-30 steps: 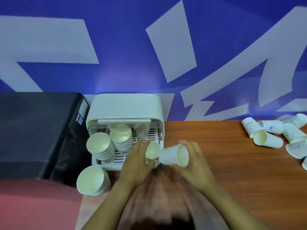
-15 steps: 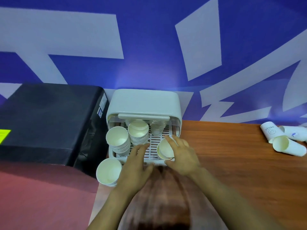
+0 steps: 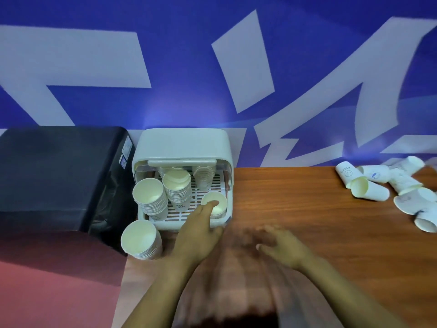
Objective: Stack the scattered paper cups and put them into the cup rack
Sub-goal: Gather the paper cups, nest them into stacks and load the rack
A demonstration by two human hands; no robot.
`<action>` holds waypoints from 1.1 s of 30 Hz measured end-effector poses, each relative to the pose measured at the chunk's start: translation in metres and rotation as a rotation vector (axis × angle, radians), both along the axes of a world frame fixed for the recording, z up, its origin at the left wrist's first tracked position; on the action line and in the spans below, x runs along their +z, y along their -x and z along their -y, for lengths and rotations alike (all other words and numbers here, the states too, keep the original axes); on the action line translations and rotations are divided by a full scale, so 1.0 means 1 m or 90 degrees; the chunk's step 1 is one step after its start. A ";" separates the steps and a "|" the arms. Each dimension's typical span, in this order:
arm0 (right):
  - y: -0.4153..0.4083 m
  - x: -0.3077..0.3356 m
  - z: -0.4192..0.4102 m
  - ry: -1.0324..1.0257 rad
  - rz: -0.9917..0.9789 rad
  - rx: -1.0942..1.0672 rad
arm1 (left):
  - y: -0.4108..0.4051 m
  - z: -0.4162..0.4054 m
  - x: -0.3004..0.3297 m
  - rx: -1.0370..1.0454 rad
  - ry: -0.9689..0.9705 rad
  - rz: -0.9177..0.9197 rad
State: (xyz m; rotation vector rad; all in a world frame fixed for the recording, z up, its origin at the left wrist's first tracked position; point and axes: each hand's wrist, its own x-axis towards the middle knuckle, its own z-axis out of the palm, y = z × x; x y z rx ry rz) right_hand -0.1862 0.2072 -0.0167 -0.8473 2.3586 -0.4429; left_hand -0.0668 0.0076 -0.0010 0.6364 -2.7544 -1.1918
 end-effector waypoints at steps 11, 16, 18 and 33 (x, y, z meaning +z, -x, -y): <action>0.040 0.013 -0.132 0.015 0.076 -0.097 | 0.050 -0.112 -0.005 -0.101 0.040 0.024; 0.094 0.006 -0.210 0.044 0.111 -0.087 | 0.087 -0.193 -0.012 -0.057 0.054 0.061; 0.117 0.003 -0.245 0.062 0.123 -0.094 | 0.106 -0.233 -0.016 -0.072 0.040 0.103; 0.254 -0.009 -0.344 0.046 0.051 -0.066 | 0.259 -0.338 0.002 -0.125 0.138 0.156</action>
